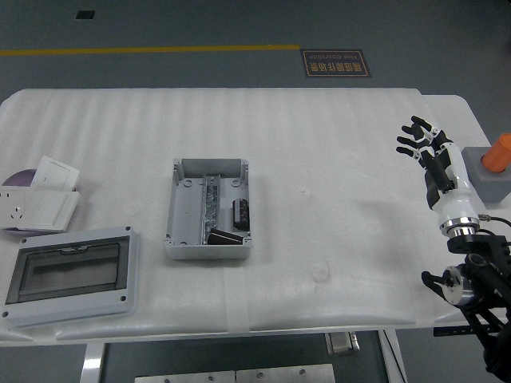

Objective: Pick up the battery,place it into the box

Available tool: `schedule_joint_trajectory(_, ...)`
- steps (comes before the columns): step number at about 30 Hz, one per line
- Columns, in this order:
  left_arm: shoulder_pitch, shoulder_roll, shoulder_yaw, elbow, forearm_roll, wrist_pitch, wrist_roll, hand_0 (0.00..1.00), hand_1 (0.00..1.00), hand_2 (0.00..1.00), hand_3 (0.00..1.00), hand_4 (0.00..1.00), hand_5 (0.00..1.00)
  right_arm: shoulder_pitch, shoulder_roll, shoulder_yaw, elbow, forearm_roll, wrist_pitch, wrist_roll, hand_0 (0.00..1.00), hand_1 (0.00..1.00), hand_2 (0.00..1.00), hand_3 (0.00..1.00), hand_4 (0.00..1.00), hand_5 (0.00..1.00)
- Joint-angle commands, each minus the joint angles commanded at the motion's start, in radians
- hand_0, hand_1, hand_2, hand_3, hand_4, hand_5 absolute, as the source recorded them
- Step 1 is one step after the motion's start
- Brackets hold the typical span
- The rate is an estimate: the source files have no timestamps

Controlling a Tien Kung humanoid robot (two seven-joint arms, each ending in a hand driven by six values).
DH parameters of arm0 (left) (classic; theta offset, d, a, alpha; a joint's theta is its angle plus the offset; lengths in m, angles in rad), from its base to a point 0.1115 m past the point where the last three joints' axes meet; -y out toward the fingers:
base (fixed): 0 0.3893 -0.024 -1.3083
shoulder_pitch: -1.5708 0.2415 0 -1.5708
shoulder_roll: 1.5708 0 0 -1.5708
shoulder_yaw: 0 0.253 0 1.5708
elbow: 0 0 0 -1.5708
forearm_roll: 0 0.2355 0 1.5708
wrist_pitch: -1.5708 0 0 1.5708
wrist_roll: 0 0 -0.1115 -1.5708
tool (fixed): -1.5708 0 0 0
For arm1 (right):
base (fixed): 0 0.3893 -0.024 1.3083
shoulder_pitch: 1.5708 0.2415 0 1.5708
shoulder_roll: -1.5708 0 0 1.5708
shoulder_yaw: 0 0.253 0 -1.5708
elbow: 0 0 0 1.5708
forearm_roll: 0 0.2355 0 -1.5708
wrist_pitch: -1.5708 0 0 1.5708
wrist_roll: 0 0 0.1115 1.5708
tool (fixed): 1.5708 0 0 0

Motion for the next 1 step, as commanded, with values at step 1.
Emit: schedule_joint_trajectory(1,0.001,0.000,-0.004,0.000,0.004,0.000,0.001,0.573,0.630,0.537,0.562,0.625,0.276,0.000,-0.001,-0.002,0.001,-0.004,-0.002,-0.002,0.630,0.667,0.690,0.739,0.858,0.591)
